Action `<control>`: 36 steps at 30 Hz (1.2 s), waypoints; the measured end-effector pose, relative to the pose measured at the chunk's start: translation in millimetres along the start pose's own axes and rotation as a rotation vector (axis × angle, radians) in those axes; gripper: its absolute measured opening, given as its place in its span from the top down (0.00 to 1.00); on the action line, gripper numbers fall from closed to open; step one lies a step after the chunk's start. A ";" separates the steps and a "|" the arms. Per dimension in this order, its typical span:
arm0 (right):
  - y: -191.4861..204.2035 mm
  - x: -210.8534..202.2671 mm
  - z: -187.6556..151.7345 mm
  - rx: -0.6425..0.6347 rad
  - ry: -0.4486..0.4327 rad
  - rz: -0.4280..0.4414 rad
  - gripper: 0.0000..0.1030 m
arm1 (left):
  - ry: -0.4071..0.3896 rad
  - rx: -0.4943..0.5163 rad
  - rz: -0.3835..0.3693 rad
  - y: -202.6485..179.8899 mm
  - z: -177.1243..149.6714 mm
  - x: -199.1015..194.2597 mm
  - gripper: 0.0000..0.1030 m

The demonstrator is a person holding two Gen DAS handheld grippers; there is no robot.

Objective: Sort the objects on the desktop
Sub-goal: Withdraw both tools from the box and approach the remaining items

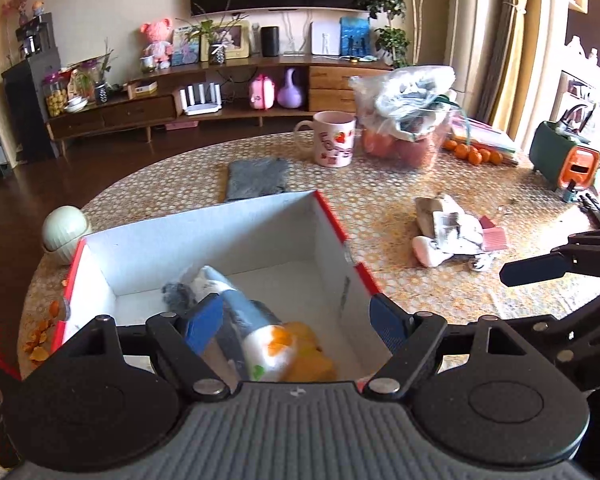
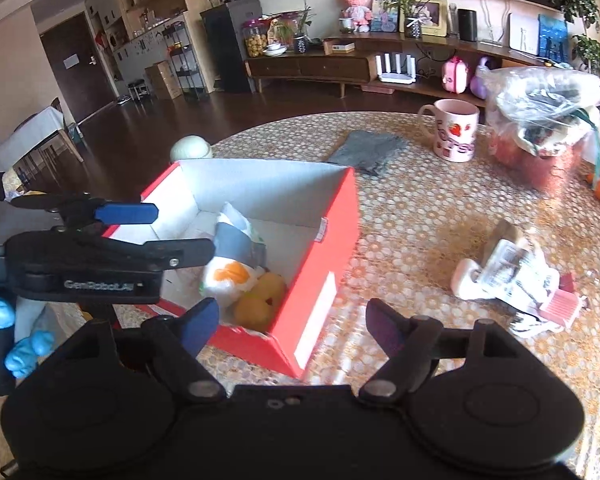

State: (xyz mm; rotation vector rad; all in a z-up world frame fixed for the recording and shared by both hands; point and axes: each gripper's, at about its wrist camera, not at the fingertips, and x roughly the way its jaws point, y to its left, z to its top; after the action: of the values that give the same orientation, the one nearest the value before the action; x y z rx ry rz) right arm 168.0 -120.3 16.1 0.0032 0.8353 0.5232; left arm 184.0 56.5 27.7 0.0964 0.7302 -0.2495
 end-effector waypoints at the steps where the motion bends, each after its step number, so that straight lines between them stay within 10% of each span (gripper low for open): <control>1: -6.2 -3.5 -3.2 0.004 -0.001 -0.011 0.22 | 0.001 0.002 -0.008 -4.6 0.3 0.1 0.22; 16: -94.4 -48.9 -48.0 0.017 -0.038 -0.143 0.18 | 0.013 0.038 -0.132 -84.5 13.9 26.0 0.18; 36: -196.4 -30.4 -55.0 0.003 0.000 -0.253 0.20 | 0.070 0.100 -0.117 -157.0 15.4 120.6 0.17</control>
State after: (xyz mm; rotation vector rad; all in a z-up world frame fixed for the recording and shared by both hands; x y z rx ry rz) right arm 199.0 -316.4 -39.8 -0.0984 0.8231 0.2836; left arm 239.8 -121.0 -41.8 0.1586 0.7936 -0.3961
